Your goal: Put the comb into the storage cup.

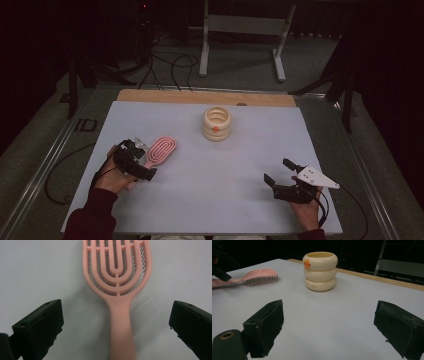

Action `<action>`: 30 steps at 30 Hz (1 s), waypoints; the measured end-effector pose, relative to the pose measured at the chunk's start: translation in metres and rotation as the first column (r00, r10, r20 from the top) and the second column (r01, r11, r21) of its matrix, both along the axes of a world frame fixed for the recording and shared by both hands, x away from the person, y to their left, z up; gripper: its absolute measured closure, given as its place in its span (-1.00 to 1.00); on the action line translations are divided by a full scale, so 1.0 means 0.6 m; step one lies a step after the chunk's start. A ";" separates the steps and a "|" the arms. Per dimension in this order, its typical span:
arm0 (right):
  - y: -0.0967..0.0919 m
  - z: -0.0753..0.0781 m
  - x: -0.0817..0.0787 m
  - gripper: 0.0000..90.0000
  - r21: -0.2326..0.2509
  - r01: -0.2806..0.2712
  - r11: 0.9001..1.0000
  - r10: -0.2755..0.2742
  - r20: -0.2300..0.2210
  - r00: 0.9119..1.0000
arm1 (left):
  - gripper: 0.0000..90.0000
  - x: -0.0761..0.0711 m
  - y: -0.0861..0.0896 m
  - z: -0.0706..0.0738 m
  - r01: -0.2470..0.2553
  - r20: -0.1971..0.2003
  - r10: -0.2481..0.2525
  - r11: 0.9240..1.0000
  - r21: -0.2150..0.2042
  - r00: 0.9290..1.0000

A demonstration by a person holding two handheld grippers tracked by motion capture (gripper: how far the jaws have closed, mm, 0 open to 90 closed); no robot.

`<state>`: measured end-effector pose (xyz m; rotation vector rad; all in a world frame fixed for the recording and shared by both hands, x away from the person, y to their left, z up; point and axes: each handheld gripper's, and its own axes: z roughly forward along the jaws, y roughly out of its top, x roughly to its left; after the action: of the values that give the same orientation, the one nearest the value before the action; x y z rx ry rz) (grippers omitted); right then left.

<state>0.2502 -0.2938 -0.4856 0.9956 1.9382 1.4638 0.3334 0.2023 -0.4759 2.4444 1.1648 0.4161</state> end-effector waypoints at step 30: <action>-0.003 0.000 0.000 -0.79 -0.002 0.005 1.000 -0.005 0.001 1.000 | -0.90 0.037 -0.011 -0.036 -0.039 -0.150 0.047 0.998 0.054 0.988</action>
<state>0.2504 -0.2955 -0.4855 0.9978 1.9341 1.4594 0.3557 0.1955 -0.4975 2.5362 1.2857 0.2798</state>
